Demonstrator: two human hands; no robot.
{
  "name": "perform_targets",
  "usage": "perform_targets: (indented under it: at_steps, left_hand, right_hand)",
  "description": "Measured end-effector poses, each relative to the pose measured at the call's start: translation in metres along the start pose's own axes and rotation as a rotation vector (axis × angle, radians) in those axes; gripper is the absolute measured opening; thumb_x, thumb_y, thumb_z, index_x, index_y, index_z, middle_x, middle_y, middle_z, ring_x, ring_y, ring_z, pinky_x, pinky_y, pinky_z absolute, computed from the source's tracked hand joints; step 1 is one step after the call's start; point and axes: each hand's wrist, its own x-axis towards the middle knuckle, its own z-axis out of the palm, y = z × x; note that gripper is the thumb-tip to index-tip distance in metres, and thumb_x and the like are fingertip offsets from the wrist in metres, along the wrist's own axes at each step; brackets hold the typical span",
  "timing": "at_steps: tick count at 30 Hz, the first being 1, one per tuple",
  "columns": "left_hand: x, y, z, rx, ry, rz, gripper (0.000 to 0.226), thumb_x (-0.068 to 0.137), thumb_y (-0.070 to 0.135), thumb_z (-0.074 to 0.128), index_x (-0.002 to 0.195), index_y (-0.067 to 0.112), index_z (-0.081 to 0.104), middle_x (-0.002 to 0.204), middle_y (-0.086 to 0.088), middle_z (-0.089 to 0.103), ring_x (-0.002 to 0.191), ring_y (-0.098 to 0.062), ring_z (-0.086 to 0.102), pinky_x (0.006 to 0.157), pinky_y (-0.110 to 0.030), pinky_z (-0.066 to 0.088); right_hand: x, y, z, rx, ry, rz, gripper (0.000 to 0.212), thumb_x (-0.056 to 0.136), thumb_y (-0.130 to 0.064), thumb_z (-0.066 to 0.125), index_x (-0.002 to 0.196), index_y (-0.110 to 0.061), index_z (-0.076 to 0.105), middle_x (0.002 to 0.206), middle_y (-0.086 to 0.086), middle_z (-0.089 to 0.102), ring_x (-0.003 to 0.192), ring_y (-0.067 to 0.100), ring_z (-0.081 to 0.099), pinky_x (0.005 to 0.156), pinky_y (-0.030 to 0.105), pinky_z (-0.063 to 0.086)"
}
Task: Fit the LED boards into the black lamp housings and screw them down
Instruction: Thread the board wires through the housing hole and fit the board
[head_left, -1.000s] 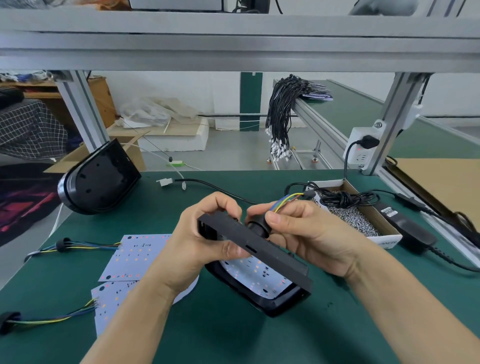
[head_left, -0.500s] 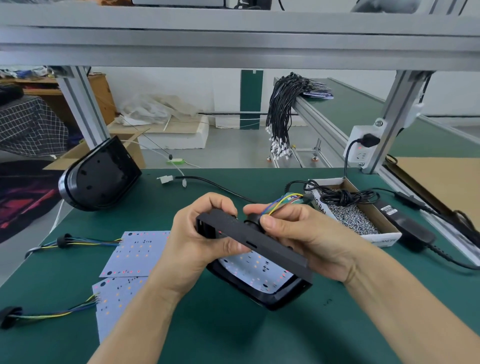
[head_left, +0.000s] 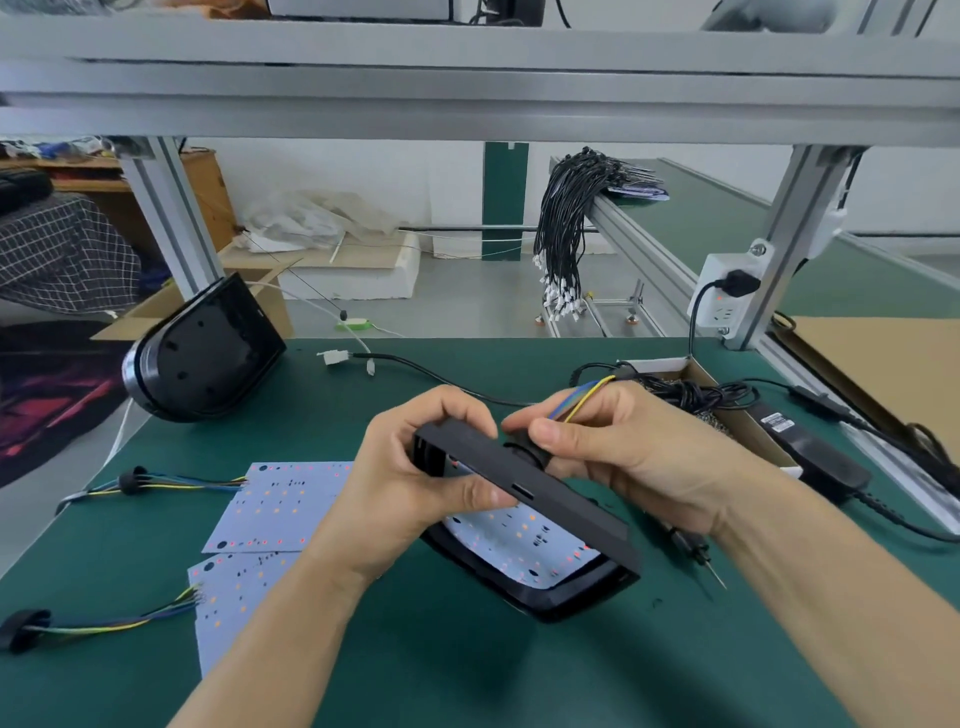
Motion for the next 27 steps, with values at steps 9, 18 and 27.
perform_targets:
  at_steps: [9,18,27]
  left_hand:
    - [-0.002,-0.004,-0.002,-0.009,0.005,0.013,0.037,0.053,0.033,0.090,0.074,0.024,0.062,0.068,-0.001,0.057,0.066,-0.020,0.052,0.063,-0.024,0.042]
    - [-0.008,-0.001,-0.009,0.023,-0.006,0.023,0.045,0.055,0.030,0.088,0.093,0.027,0.064,0.080,0.005,0.053,0.071,-0.014,0.049,0.067,-0.021,0.042]
    - [-0.004,0.001,0.002,-0.063,-0.054,0.018,0.047,0.053,0.038,0.091,0.076,0.025,0.052,0.072,0.006,0.054,0.062,-0.013,0.048,0.059,-0.022,0.043]
  right_hand:
    - [0.003,0.002,0.005,0.051,-0.096,0.014,0.019,0.075,-0.019,0.069,0.092,-0.017,0.078,0.085,0.000,0.075,0.078,0.008,0.070,0.072,0.019,0.053]
    - [0.006,0.003,0.013,-0.021,0.010,0.067,0.021,0.063,-0.032,0.074,0.081,-0.022,0.077,0.068,-0.010,0.067,0.059,0.001,0.058,0.059,0.012,0.047]
    - [0.000,-0.010,-0.002,-0.064,-0.129,0.085,0.026,0.076,-0.015,0.065,0.098,-0.005,0.075,0.088,0.006,0.074,0.080,0.011,0.068,0.073,0.020,0.053]
